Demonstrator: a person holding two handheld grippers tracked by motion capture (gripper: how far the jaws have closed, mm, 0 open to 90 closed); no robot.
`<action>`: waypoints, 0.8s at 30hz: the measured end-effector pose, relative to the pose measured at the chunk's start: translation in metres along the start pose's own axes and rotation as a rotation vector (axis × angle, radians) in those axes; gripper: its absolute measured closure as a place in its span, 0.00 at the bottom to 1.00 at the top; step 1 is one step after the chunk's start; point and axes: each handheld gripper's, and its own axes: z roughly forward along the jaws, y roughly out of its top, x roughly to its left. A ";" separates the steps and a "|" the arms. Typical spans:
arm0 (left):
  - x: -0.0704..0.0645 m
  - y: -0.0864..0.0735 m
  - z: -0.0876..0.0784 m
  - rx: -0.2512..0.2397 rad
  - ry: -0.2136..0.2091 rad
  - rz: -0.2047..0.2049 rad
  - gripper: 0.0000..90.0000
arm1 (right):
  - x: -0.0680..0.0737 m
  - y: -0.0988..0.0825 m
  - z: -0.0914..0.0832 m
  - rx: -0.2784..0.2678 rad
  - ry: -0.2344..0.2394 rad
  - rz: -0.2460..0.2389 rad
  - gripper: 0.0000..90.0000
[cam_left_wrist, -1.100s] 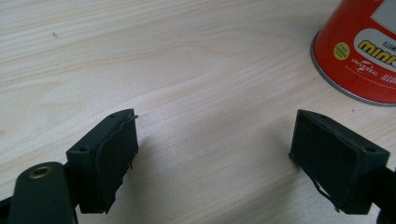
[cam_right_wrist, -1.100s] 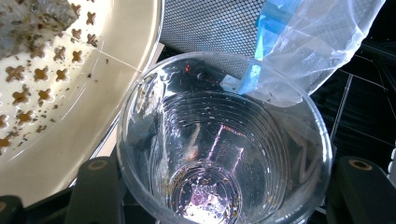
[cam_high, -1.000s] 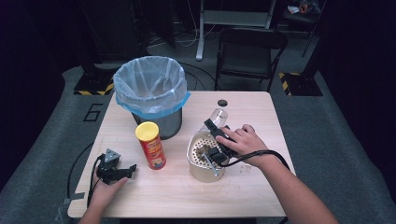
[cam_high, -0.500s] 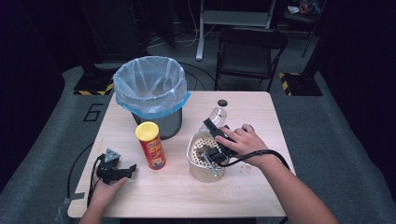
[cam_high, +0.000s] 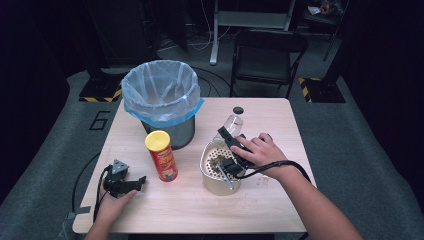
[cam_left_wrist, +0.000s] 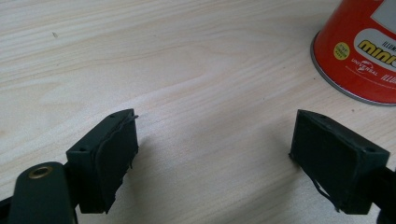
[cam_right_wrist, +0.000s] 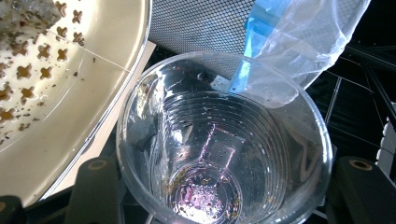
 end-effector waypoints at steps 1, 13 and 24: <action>0.000 0.000 0.000 0.000 0.000 0.000 0.16 | 0.000 0.000 0.000 0.001 -0.001 0.000 0.40; 0.000 0.000 0.000 0.002 -0.002 -0.003 0.16 | 0.001 0.001 -0.003 0.021 -0.068 0.179 0.39; 0.000 0.000 0.000 0.001 -0.001 -0.002 0.16 | -0.020 -0.016 -0.005 -0.016 -0.028 0.776 0.39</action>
